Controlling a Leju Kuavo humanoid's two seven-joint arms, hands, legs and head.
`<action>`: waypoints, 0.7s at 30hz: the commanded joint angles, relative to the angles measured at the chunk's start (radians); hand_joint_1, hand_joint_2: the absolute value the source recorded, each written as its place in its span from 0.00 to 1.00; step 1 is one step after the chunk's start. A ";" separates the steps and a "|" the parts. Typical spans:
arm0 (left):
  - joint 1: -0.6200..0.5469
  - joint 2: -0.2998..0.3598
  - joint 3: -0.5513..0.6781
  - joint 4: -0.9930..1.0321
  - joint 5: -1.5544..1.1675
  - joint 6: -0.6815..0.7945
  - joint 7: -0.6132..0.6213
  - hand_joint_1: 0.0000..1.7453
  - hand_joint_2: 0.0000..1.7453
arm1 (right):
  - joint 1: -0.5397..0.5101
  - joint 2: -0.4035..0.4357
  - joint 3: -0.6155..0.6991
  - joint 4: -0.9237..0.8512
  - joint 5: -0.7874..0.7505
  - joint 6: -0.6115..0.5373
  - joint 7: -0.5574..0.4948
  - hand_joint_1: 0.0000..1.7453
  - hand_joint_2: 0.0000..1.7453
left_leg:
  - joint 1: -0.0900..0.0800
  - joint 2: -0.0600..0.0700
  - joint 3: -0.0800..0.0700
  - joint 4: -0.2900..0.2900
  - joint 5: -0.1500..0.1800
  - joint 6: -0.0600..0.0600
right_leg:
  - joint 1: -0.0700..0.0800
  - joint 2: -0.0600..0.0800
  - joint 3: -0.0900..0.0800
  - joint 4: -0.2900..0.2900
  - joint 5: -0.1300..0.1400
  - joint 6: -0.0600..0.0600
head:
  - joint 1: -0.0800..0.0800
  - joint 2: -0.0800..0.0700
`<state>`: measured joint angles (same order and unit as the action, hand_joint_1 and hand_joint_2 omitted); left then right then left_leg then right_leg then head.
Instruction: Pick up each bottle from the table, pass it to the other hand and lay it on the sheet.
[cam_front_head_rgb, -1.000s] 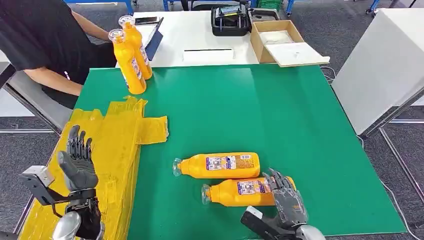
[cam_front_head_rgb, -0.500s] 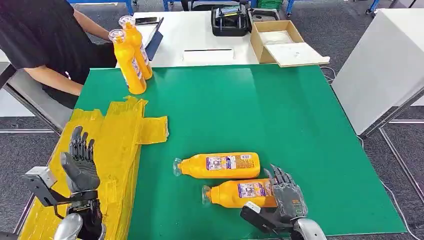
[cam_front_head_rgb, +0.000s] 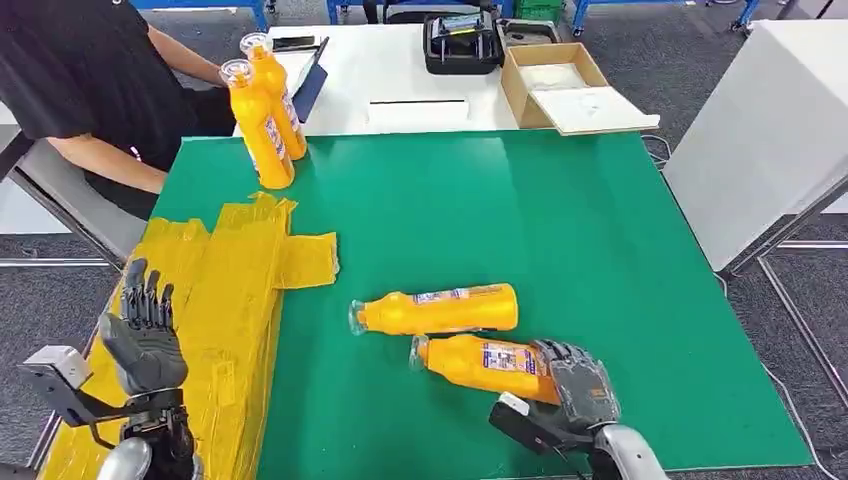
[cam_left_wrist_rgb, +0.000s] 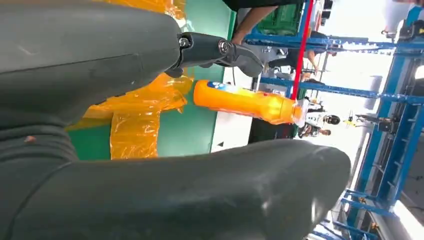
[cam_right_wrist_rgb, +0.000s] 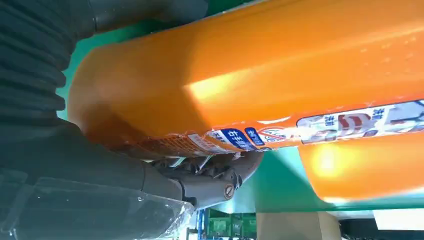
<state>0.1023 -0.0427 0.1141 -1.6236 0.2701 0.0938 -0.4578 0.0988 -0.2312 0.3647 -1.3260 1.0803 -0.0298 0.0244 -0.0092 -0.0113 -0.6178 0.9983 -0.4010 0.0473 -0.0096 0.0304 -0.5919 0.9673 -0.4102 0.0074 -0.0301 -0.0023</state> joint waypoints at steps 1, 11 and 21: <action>-0.017 -0.002 0.017 0.025 0.002 -0.003 0.006 0.00 0.00 | 0.023 -0.031 0.046 0.081 -0.054 0.015 0.003 1.00 1.00 | 0.001 -0.003 0.002 -0.001 0.000 -0.003 | 0.001 -0.005 0.003 -0.001 -0.001 0.000 | 0.000 0.000; -0.005 0.006 0.013 0.095 -0.004 -0.088 0.019 0.00 1.00 | 0.166 -0.061 -0.087 -0.445 -0.552 0.091 -0.318 1.00 1.00 | -0.001 -0.004 0.001 0.001 -0.001 -0.003 | -0.001 -0.007 0.001 0.002 -0.003 0.000 | 0.000 0.000; -0.022 -0.009 -0.042 0.131 0.000 -0.190 0.019 0.00 1.00 | 0.062 0.066 -0.119 -0.466 -0.616 0.117 -0.456 1.00 1.00 | 0.002 0.001 -0.004 0.000 0.000 -0.002 | -0.002 -0.002 -0.003 0.000 0.000 -0.002 | 0.000 0.000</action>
<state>0.1043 -0.0420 0.1129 -1.5744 0.2598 -0.0328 -0.4520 0.2120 -0.2640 0.2781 -1.7528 0.4402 0.1080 -0.3669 -0.0076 -0.0102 -0.6233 0.9985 -0.4005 0.0477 -0.0119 0.0309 -0.5960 0.9676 -0.4092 0.0065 -0.0305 -0.0023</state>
